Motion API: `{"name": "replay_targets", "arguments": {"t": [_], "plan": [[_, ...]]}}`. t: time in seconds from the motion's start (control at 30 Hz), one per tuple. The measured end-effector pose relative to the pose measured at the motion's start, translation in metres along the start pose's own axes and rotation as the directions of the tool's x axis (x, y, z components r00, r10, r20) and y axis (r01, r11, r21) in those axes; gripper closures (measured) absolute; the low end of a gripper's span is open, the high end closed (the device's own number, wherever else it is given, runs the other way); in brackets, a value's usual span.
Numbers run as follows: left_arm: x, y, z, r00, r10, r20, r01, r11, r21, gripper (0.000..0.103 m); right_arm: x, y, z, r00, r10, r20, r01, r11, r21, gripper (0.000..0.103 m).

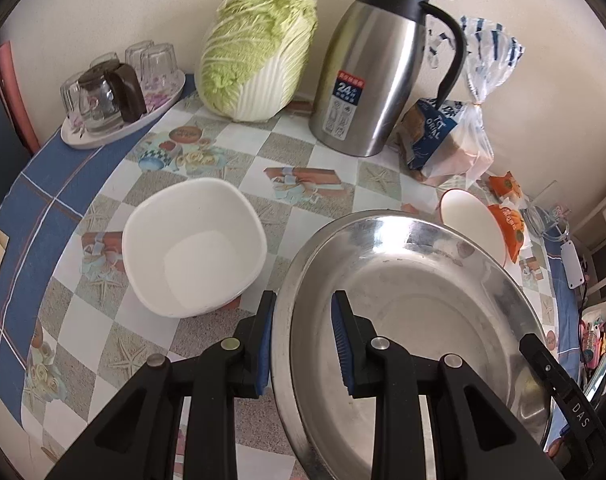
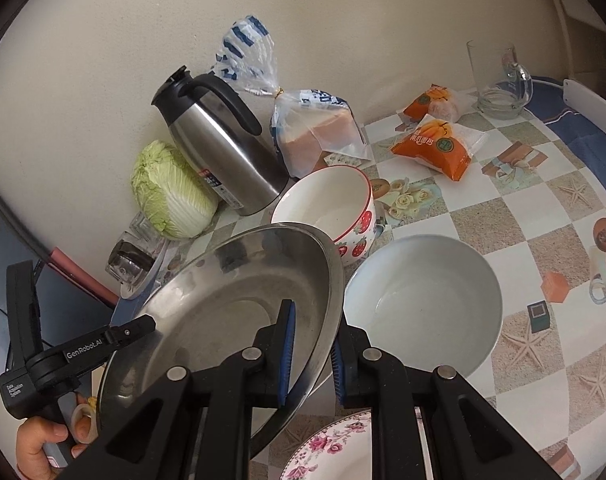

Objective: Organize plates and bowls

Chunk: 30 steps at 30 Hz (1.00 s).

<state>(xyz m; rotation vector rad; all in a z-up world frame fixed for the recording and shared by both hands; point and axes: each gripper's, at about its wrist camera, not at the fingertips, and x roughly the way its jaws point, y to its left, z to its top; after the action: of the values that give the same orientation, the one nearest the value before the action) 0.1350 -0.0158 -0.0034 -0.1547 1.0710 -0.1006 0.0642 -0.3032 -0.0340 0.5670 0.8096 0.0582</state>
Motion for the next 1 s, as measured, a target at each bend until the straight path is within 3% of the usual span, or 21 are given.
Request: {"name": "replay_targets", "arguments": {"t": [0.33,0.73,1.0], "plan": [[0.021,0.016,-0.005,0.998,-0.015,-0.063,0.013,0.999,-0.035,0.075,0.015,0.010,-0.003,0.998,-0.046,-0.038,0.044,0.998,-0.051,0.085],[0.025,0.034,-0.003,0.998,-0.001,-0.063,-0.004,0.997,-0.072,0.075,0.030,0.024,-0.012,0.995,-0.056,-0.080,0.048,0.994,-0.093,0.084],[0.030,0.027,-0.003,0.998,0.004,-0.055,-0.006,0.999,-0.044,0.075,0.037,0.018,-0.015,0.993,-0.067,-0.093,0.060,0.995,-0.077,0.085]]}}
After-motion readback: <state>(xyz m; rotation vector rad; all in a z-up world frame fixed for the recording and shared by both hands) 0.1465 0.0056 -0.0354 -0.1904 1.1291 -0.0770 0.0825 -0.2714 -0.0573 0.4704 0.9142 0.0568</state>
